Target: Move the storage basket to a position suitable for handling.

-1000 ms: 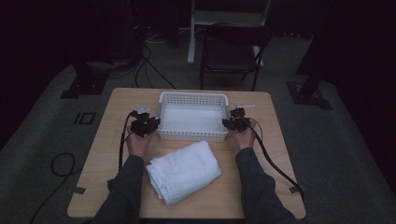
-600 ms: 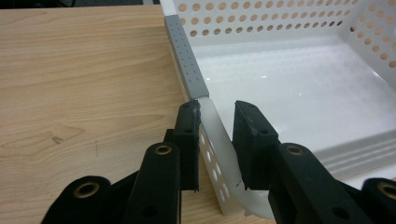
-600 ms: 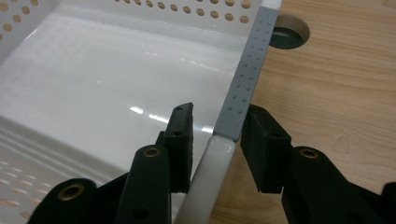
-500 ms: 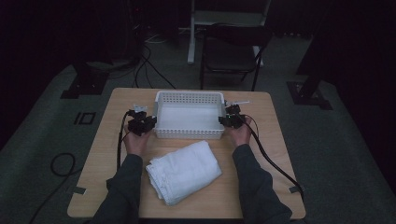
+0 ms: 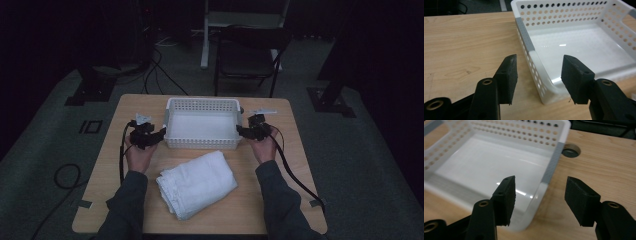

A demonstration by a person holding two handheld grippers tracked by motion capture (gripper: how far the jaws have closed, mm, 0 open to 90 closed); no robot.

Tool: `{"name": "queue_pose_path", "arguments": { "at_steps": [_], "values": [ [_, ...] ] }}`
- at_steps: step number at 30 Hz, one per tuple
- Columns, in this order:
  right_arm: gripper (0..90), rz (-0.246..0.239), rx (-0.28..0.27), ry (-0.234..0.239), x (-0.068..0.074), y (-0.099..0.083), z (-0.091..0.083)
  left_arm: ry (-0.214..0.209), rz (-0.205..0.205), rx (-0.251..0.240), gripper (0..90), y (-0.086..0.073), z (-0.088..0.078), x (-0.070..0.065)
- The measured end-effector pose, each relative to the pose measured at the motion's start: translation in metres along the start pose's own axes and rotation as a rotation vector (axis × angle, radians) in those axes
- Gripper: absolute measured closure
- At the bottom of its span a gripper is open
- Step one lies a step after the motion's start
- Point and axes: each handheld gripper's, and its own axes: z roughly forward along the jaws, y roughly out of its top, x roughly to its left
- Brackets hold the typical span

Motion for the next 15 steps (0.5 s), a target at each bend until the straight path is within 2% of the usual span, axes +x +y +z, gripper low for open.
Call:
{"name": "queue_pose_path", "arguments": {
  "at_steps": [1,4,8,12,15],
  "values": [
    [41.8,0.0,0.0,0.0,0.0,0.0,0.0,0.0,0.0,0.0,45.8,0.0,0.0,0.0],
    [41.9,-0.063,-0.019,0.018,0.012,-0.01,-0.016,-0.03,-0.003,-0.009,45.3,-0.007,-0.011,0.0],
    [42.0,-0.096,-0.025,0.027,0.021,-0.022,-0.027,-0.062,-0.01,-0.015,44.9,-0.016,-0.021,-0.003],
    [42.6,-0.106,-0.037,0.049,0.028,-0.032,-0.035,-0.092,-0.007,-0.025,44.7,-0.023,-0.029,-0.009],
    [42.7,-0.112,-0.034,0.059,0.032,-0.038,-0.037,-0.108,0.017,-0.017,44.9,-0.03,-0.032,-0.016]
  ]
}}
